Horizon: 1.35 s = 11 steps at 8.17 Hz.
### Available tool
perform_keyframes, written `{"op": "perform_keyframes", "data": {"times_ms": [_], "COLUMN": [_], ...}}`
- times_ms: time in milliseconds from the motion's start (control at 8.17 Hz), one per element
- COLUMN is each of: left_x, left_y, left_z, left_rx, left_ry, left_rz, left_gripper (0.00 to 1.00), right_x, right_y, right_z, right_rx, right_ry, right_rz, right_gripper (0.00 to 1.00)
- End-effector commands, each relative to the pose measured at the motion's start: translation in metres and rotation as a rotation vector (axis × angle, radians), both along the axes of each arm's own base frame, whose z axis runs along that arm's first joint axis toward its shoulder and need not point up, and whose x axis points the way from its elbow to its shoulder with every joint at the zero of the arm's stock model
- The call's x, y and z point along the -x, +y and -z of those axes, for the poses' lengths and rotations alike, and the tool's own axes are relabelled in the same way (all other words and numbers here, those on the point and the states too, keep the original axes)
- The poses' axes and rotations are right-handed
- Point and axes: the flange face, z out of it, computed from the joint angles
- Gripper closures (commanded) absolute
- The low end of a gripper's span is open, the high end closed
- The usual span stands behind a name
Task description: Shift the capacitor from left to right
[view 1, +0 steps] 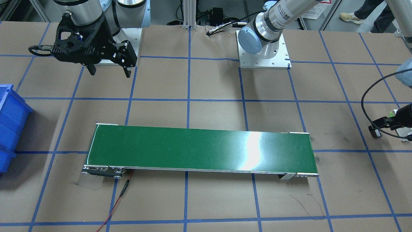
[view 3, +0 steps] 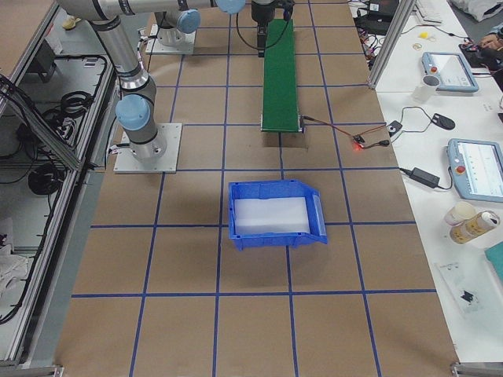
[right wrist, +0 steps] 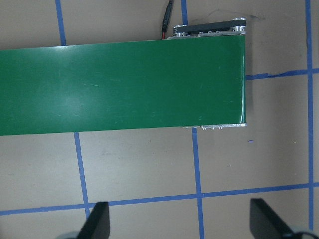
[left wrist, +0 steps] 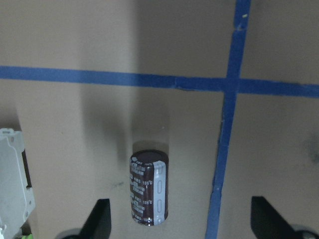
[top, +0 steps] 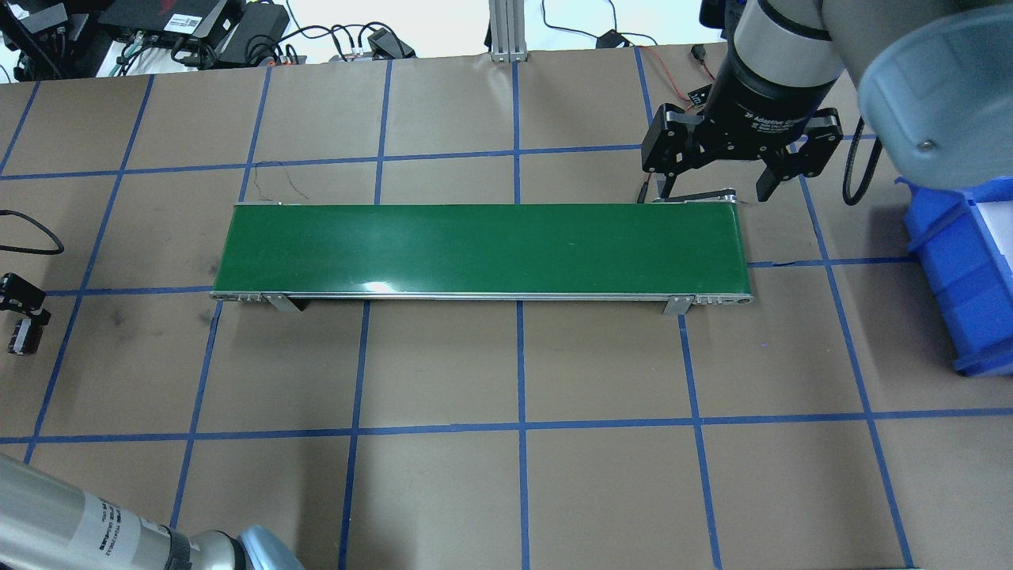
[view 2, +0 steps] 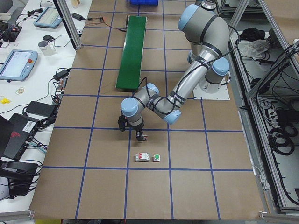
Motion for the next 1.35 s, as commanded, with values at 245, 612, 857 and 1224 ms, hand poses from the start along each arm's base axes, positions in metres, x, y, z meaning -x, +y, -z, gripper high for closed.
{"op": "perform_keyframes", "data": {"times_ms": [245, 612, 857, 1224], "left_x": [-0.009, -0.009, -0.010, -0.013], "left_y": [-0.006, -0.006, -0.005, 0.003], "left_z": [0.034, 0.035, 0.032, 0.017], "left_rx": [0.002, -0.002, -0.005, -0.069], "left_ry": [-0.036, -0.037, -0.047, -0.083], "left_rz": [-0.107, -0.103, -0.103, -0.012], "left_gripper": [0.01, 0.08, 0.84, 1.00], "right_x": [0.000, 0.000, 0.000, -0.001], "right_y": [0.002, 0.001, 0.002, 0.004], "right_z": [0.000, -0.001, -0.003, -0.006], "right_rx": [-0.008, 0.003, 0.009, 0.017], "right_ry": [0.001, 0.000, 0.000, -0.002], "right_rz": [-0.001, 0.000, -0.001, -0.003], "right_gripper": [0.00, 0.00, 0.00, 0.00]}}
